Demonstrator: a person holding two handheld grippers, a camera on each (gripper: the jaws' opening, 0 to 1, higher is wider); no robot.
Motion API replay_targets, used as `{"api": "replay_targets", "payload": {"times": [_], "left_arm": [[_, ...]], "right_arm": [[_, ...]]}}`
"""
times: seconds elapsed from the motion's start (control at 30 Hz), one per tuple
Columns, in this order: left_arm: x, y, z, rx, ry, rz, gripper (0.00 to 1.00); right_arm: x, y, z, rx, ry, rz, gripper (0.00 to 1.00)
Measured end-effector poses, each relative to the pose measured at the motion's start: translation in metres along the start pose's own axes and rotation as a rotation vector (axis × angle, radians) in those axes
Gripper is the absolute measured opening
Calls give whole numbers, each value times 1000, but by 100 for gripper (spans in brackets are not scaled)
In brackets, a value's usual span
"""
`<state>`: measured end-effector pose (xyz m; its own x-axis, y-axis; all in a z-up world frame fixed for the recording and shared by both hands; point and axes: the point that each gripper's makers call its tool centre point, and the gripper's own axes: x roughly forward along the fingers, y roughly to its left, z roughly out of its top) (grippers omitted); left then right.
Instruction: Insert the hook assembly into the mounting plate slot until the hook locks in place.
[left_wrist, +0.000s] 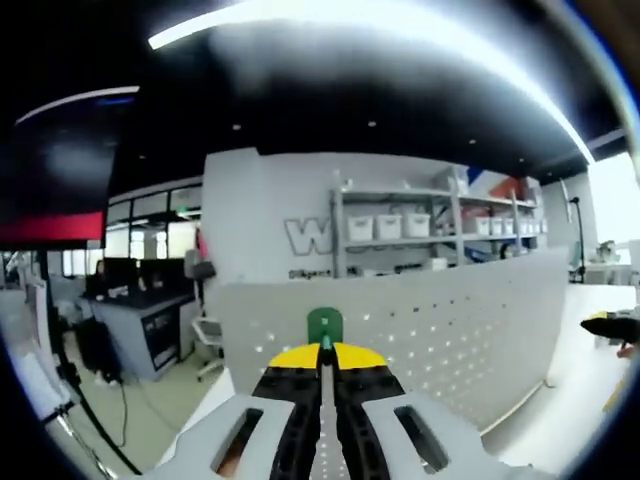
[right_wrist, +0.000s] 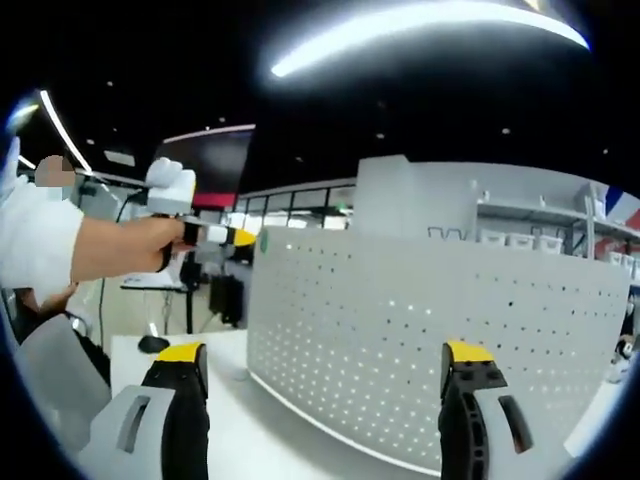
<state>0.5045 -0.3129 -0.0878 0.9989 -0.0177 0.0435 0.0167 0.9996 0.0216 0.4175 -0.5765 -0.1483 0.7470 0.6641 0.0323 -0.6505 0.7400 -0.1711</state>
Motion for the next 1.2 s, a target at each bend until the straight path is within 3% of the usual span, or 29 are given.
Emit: {"api": "replay_targets", "payload": {"times": [0.27, 1.2], "left_arm": [[12, -8, -4, -7, -6, 3, 2], [24, -1, -7, 15, -28, 23, 2]], "right_arm": [[2, -3, -4, -7, 17, 3, 97], [4, -8, -5, -13, 37, 6, 93]]}}
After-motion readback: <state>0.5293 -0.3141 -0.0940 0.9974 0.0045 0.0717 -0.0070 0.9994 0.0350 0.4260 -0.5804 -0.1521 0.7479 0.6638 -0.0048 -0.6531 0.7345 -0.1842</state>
